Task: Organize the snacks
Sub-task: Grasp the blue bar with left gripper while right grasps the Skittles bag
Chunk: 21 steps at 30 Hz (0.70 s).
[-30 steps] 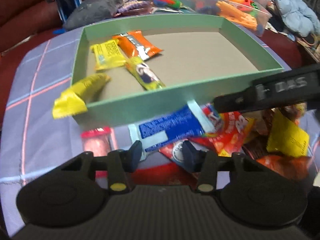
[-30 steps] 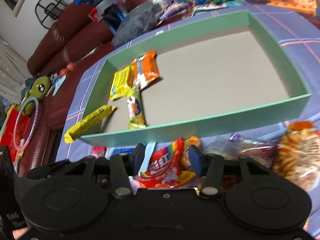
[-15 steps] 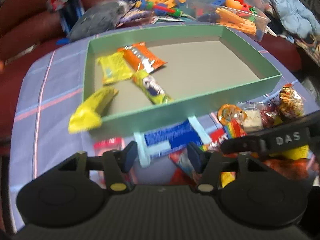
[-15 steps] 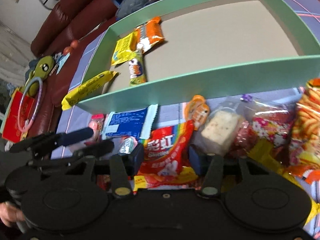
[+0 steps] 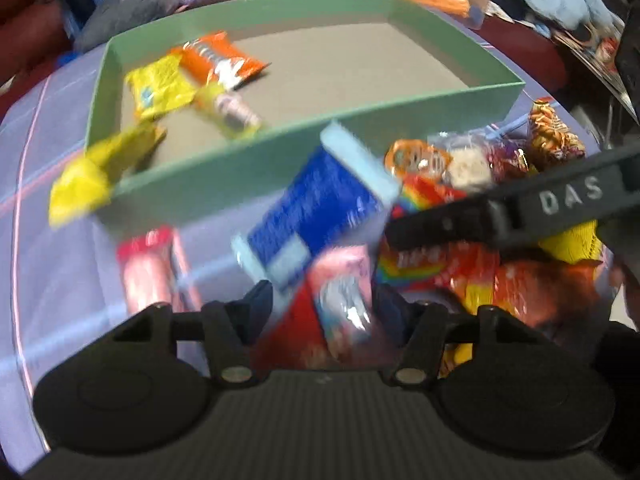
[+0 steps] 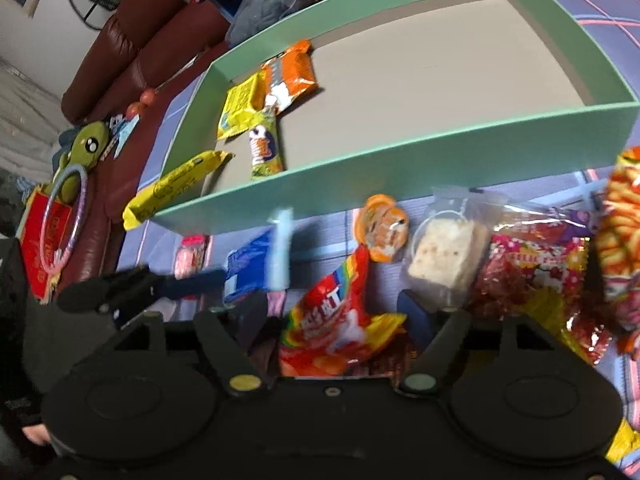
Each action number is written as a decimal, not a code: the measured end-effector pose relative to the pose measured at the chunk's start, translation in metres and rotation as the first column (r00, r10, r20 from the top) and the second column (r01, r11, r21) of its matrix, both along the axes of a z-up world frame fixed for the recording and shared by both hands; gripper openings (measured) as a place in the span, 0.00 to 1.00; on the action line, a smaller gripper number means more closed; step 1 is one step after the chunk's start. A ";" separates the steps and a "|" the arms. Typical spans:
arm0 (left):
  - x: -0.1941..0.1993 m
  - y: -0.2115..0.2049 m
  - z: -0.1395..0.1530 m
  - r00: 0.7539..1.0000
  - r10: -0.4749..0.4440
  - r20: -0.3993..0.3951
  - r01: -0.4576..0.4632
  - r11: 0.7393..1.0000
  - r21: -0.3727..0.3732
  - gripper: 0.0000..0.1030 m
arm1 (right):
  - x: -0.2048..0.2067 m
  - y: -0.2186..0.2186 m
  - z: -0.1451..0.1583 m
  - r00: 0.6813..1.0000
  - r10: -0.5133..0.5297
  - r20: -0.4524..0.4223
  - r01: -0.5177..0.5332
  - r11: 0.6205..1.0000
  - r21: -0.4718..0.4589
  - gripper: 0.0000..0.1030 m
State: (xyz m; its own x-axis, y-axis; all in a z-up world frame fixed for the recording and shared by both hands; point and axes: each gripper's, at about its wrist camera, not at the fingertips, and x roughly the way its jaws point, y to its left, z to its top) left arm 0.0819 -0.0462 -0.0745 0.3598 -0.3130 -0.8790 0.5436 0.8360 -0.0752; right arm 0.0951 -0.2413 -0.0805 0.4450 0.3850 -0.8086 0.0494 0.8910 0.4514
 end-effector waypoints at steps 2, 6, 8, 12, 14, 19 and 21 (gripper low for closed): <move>-0.008 0.009 0.001 1.000 0.025 -0.014 -0.025 1.000 -0.016 0.52 | -0.001 0.007 0.002 1.000 0.021 0.012 -0.020 0.999 -0.036 0.71; -0.009 0.027 0.011 0.997 0.083 0.009 -0.082 0.996 -0.043 0.52 | -0.005 0.013 0.003 0.998 0.058 0.024 -0.056 0.996 -0.074 0.72; -0.003 0.033 0.014 0.993 0.115 0.026 -0.114 0.992 -0.045 0.54 | -0.008 0.019 0.004 0.994 0.104 0.029 -0.101 0.989 -0.108 0.68; 0.008 0.031 0.014 0.990 0.127 0.061 -0.126 0.992 -0.026 0.60 | -0.011 0.030 0.004 0.987 0.156 0.034 -0.150 0.981 -0.124 0.26; 0.014 0.021 0.015 0.991 0.094 0.098 -0.095 0.995 0.006 0.61 | -0.013 0.026 0.007 0.991 0.127 0.047 -0.121 0.987 -0.109 0.21; 0.029 -0.007 0.014 0.986 -0.030 0.162 0.019 0.997 0.073 0.71 | -0.013 0.005 0.021 0.995 0.062 0.081 -0.055 0.994 -0.092 0.18; 0.035 -0.020 0.010 0.982 -0.089 0.166 0.071 0.991 0.111 0.73 | -0.012 -0.003 0.023 0.995 0.044 0.085 -0.036 0.995 -0.090 0.18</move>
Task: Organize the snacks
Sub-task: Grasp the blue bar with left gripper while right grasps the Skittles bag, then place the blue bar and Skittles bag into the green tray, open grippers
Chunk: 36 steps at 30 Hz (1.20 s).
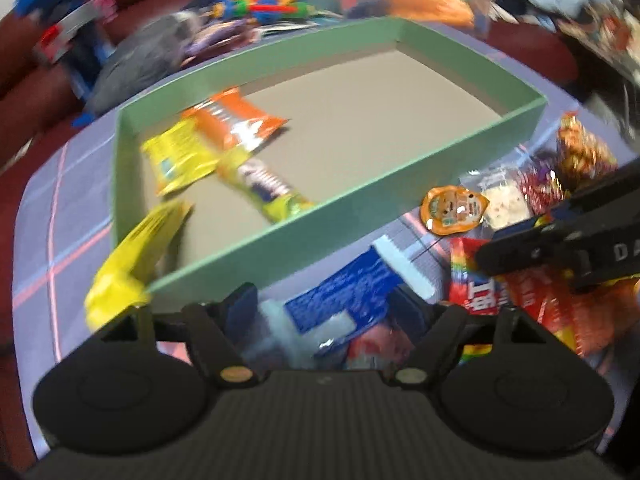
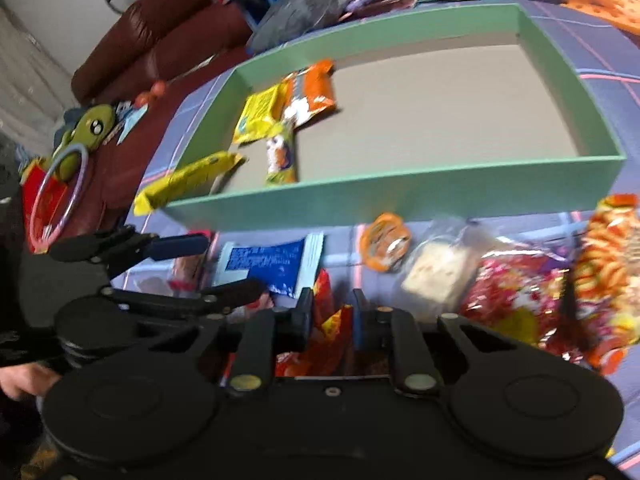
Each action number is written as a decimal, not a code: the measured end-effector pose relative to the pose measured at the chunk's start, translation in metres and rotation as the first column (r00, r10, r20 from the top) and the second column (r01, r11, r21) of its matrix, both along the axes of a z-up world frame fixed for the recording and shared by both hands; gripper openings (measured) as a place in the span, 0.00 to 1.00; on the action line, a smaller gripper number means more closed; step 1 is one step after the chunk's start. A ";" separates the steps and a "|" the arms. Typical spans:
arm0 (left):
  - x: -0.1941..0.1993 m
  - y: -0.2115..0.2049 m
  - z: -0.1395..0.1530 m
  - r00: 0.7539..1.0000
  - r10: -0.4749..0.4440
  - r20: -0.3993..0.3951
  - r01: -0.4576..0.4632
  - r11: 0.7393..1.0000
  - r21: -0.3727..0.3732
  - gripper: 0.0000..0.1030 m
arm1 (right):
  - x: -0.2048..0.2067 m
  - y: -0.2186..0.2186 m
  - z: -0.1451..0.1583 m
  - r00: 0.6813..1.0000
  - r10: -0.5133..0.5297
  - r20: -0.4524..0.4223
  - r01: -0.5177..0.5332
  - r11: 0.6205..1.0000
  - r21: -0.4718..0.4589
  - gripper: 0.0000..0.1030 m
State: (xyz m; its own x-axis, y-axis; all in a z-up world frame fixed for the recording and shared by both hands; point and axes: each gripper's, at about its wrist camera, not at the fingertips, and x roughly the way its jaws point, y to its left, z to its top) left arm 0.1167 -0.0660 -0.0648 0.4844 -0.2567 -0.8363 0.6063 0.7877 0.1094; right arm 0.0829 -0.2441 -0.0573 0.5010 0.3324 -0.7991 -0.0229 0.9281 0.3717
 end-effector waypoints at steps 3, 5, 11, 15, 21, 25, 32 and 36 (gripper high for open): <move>0.003 -0.011 -0.005 0.996 -0.072 -0.045 0.072 0.997 0.006 0.46 | 0.002 -0.007 -0.005 1.000 -0.025 -0.013 0.025 1.000 -0.007 0.18; -0.004 -0.014 -0.003 0.993 -0.099 -0.063 0.098 0.995 -0.015 0.38 | 0.002 -0.015 -0.008 0.999 -0.032 -0.025 0.033 0.999 0.020 0.21; -0.027 0.009 -0.002 0.988 0.010 -0.152 -0.020 0.997 -0.070 0.37 | 0.006 -0.011 -0.009 1.000 0.018 -0.019 -0.017 0.999 0.046 0.53; -0.029 0.031 -0.003 0.980 0.096 -0.174 -0.111 0.991 -0.073 0.44 | -0.002 0.008 -0.004 0.994 0.109 0.008 -0.109 0.994 -0.004 0.72; -0.037 0.034 -0.007 0.986 0.045 -0.160 -0.046 0.999 -0.003 0.65 | -0.010 0.017 -0.005 0.996 0.094 0.007 -0.094 0.995 -0.036 0.72; -0.040 0.042 -0.011 0.986 0.042 -0.160 -0.049 0.998 -0.038 0.44 | -0.016 0.010 -0.005 0.998 0.060 -0.006 -0.060 0.998 -0.009 0.67; -0.043 0.045 -0.002 0.978 0.141 -0.157 -0.156 0.983 -0.092 0.33 | -0.008 0.017 -0.021 0.999 -0.012 -0.037 0.013 0.999 0.034 0.19; -0.046 0.052 0.013 0.971 0.165 -0.172 -0.194 0.966 -0.170 0.33 | -0.013 0.013 -0.004 1.000 -0.023 -0.002 0.023 0.999 0.027 0.18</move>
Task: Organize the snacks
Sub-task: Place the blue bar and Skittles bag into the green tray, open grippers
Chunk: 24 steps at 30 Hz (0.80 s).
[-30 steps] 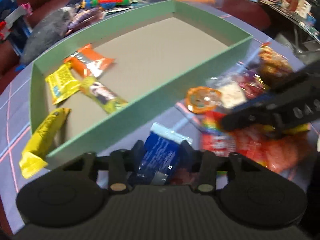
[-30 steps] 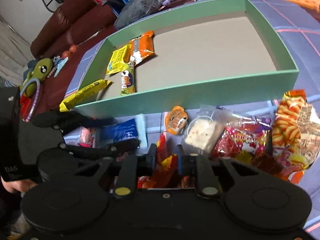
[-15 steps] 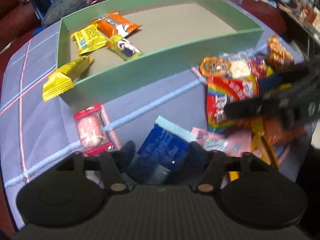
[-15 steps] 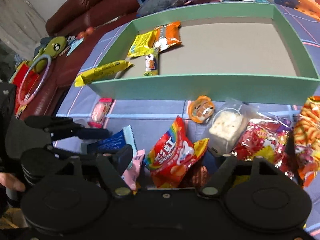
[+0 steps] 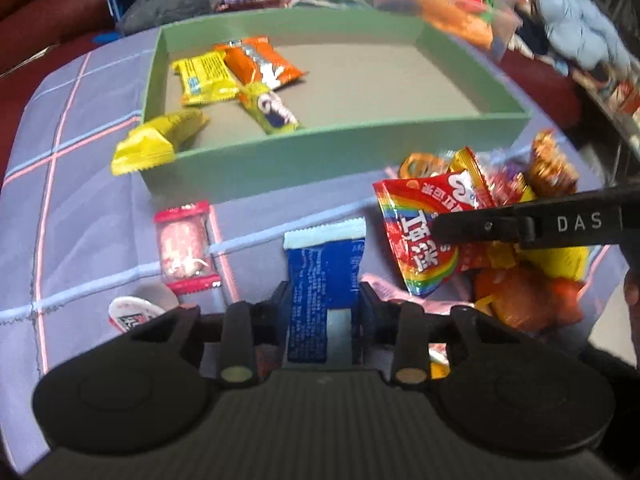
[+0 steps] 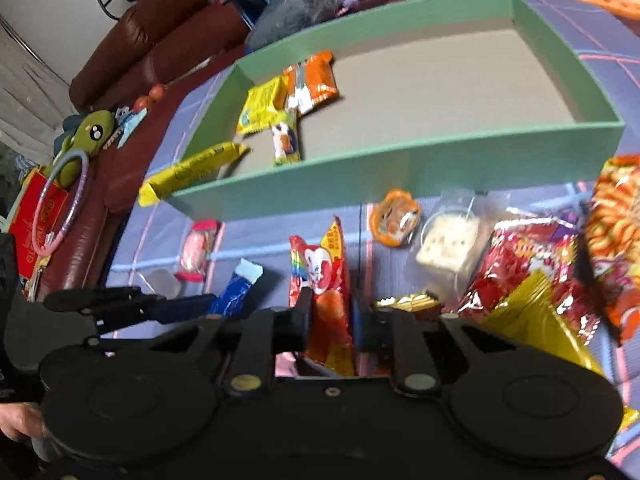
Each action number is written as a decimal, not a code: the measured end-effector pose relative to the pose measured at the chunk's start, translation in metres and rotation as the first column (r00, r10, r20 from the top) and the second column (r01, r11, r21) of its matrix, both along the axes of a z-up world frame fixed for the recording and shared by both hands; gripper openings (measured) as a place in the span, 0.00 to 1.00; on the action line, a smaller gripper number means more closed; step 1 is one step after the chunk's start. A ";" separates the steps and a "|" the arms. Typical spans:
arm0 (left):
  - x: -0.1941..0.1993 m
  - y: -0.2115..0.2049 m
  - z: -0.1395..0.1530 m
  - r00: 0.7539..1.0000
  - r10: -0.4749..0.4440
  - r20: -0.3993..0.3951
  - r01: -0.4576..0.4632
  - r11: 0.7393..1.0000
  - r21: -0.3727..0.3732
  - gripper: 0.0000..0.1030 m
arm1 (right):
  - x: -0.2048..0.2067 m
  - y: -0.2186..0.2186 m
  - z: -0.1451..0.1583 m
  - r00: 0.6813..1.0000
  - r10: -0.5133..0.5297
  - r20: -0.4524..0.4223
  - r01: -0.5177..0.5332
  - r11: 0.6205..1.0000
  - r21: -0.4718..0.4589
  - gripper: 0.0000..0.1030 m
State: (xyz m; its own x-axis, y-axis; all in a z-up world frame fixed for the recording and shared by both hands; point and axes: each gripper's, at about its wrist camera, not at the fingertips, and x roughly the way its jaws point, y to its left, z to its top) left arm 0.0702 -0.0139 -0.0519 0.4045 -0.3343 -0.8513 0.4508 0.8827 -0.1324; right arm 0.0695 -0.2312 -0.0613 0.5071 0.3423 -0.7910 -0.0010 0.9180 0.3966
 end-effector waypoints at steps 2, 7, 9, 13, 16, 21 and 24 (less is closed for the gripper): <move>-0.003 0.002 0.009 1.000 0.014 0.009 -0.014 1.000 -0.026 0.33 | -0.001 -0.001 0.008 1.000 -0.003 0.016 0.003 1.000 0.004 0.17; -0.006 0.004 0.044 0.997 0.041 0.068 -0.036 0.996 -0.084 0.33 | -0.001 -0.009 0.037 0.996 -0.018 0.083 0.015 0.999 0.037 0.16; 0.000 0.004 0.060 0.992 0.060 0.110 -0.050 0.995 -0.088 0.33 | 0.004 -0.012 0.047 0.993 -0.030 0.111 0.023 0.998 0.059 0.16; 0.030 0.003 0.075 0.979 0.134 0.157 -0.126 0.990 -0.062 0.33 | 0.028 -0.020 0.064 0.985 -0.070 0.158 0.059 0.995 0.074 0.17; 0.062 -0.002 0.075 0.972 0.173 0.160 -0.168 0.985 -0.041 0.33 | 0.054 -0.025 0.066 0.983 -0.091 0.162 0.079 0.994 0.080 0.17; 0.099 -0.011 0.061 0.970 0.191 0.150 -0.195 0.981 0.010 0.33 | 0.094 -0.023 0.056 0.985 -0.089 0.145 0.082 0.995 0.053 0.16; 0.113 -0.013 0.049 0.971 0.197 0.133 -0.203 0.979 0.029 0.33 | 0.114 -0.020 0.047 0.989 -0.077 0.123 0.071 0.996 0.053 0.17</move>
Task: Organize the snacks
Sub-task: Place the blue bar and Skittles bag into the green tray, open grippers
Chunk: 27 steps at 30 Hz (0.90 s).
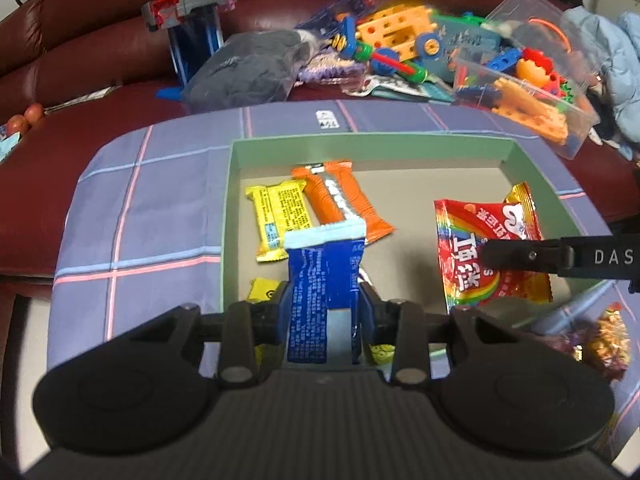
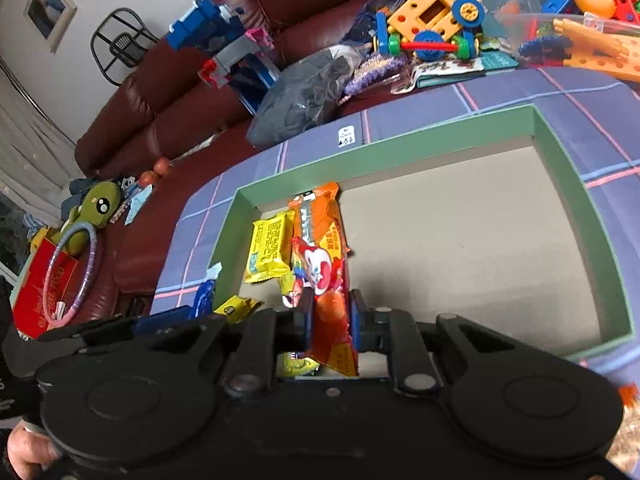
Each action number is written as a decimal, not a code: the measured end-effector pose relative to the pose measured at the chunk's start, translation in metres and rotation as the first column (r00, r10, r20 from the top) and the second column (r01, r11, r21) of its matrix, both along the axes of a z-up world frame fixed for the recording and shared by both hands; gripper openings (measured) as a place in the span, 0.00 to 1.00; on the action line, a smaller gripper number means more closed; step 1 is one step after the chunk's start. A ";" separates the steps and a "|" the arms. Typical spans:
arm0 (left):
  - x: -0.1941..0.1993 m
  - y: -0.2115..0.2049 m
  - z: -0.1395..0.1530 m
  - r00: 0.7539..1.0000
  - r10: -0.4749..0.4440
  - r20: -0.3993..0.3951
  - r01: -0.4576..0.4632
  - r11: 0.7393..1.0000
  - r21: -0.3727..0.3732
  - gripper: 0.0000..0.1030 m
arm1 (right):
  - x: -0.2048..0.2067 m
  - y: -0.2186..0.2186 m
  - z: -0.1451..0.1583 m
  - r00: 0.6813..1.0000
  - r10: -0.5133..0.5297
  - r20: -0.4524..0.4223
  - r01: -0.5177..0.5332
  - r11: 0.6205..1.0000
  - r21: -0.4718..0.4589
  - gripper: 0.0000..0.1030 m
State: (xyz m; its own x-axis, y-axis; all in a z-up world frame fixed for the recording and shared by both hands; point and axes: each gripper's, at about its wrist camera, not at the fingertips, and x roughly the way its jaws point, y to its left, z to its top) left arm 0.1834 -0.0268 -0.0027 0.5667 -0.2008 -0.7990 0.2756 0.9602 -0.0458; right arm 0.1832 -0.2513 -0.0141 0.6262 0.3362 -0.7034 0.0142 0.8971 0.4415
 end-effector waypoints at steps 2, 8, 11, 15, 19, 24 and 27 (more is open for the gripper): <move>0.006 -0.002 -0.006 1.000 0.003 -0.008 -0.003 1.000 0.012 0.33 | 0.007 0.004 -0.007 1.000 0.012 -0.012 -0.012 1.000 -0.003 0.17; 0.004 -0.007 -0.002 0.998 0.031 0.045 -0.034 0.998 0.050 0.78 | 0.026 0.006 -0.026 0.998 0.017 -0.053 -0.015 0.999 0.035 0.62; 0.000 -0.008 0.003 0.997 0.038 0.067 -0.041 0.998 0.050 0.89 | 0.025 0.001 -0.029 0.999 -0.020 -0.043 0.022 0.999 0.047 0.92; -0.003 -0.009 0.006 0.997 0.045 0.067 -0.048 0.998 0.038 0.95 | 0.021 -0.004 -0.028 0.998 -0.043 -0.040 0.045 0.998 0.045 0.99; -0.010 -0.012 0.010 0.996 0.049 0.069 -0.051 0.998 0.030 0.99 | 0.014 -0.005 -0.023 0.998 -0.051 -0.030 0.052 0.998 0.032 1.00; -0.025 -0.013 0.016 0.997 0.047 0.062 -0.048 0.999 0.020 1.00 | 0.000 -0.005 -0.011 0.999 -0.049 -0.013 0.050 0.999 0.016 1.00; -0.038 -0.015 0.020 0.998 0.035 0.057 -0.036 0.999 0.007 1.00 | -0.014 -0.007 -0.002 0.999 -0.047 0.000 0.047 0.999 0.008 1.00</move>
